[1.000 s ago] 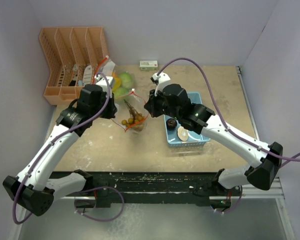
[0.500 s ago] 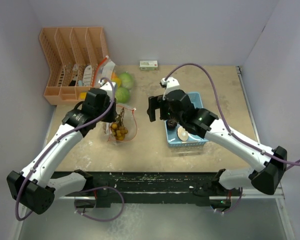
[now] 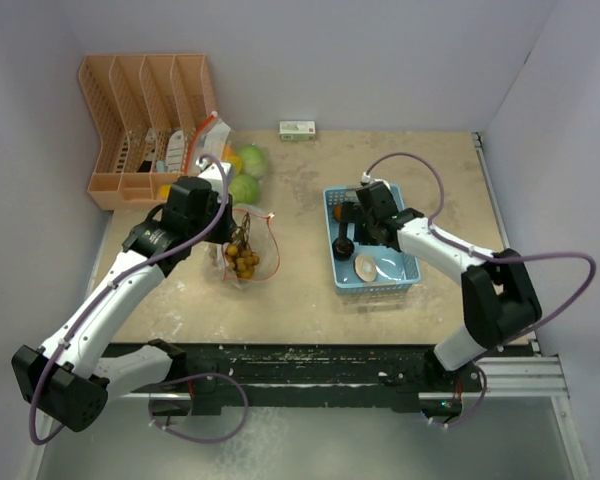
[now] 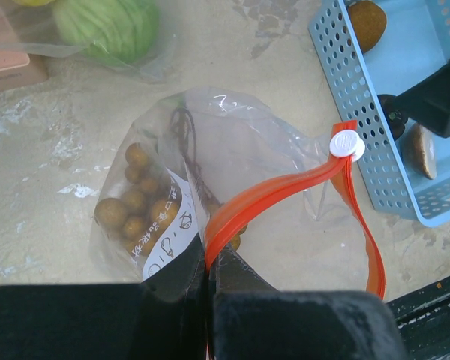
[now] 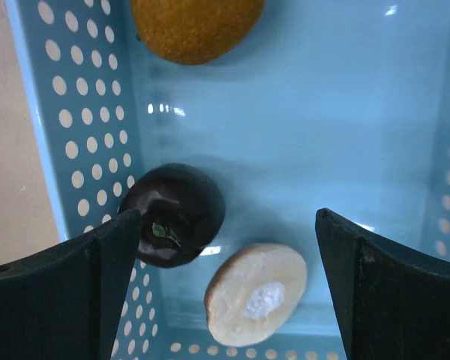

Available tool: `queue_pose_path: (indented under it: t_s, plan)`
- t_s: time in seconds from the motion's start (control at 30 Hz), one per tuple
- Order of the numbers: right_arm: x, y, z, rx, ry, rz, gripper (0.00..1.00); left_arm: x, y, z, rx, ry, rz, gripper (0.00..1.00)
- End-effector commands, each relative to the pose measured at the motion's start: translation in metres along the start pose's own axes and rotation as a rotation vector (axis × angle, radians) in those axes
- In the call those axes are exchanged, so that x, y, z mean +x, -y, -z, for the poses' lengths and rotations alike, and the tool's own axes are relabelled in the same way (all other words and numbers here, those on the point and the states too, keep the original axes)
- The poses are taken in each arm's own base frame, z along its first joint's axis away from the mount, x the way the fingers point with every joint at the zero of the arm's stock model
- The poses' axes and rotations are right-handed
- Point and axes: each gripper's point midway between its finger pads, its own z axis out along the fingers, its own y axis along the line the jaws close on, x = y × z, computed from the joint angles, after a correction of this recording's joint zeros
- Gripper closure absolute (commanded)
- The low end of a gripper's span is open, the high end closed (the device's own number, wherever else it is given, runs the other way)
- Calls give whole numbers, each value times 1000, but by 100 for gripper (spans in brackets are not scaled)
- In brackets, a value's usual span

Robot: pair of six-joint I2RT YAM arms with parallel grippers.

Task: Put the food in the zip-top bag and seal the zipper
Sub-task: Pick up the fake fruit from the bin.

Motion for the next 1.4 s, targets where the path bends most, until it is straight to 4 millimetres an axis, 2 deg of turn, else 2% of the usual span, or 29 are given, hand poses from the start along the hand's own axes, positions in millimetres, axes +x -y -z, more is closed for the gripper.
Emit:
queue_pose_path:
  t_s: [0.0,0.17,0.3,0.4,0.53,0.57,0.77,0.83,0.97,1.0,1.07,1.17,1.23,1.3,1.37]
  plan:
    - [-8,-35,-12,-155,5,-21,0,-14,6,6,35,67,-12,100]
    - [2,-33,-29,-129,-26,-7,1,-13,6,6,33,69,-14,100]
    - [10,-35,-36,-142,-53,-5,8,-14,6,7,35,70,-13,100]
    - [18,-28,-41,-113,-68,-9,11,-14,6,6,34,67,-12,100]
    - [16,-26,-38,-103,-56,-11,23,-14,7,6,37,66,-8,100]
    - [26,-21,-38,-93,-76,-8,25,-14,7,6,39,65,-7,100]
    - [38,-3,-36,-22,-78,-4,23,-12,9,6,48,63,1,100]
    - [41,-1,-36,-18,-81,-9,22,-11,9,5,49,61,2,100]
    - [38,-4,-35,-27,-69,-19,27,-9,10,5,55,60,7,100]
    - [36,-5,-33,-34,-64,-21,32,-9,10,5,55,59,8,100]
    - [30,-8,-29,-49,-46,-26,48,-8,10,4,55,59,8,100]
    - [17,-9,-15,-54,-8,-31,61,-7,9,3,53,57,10,100]
    - [3,-10,-1,-69,39,-14,62,-7,9,2,52,55,9,100]
    - [-14,-28,23,-169,95,-13,61,-7,9,2,52,55,10,100]
    - [-29,-54,51,-290,154,10,61,-8,9,2,52,57,8,100]
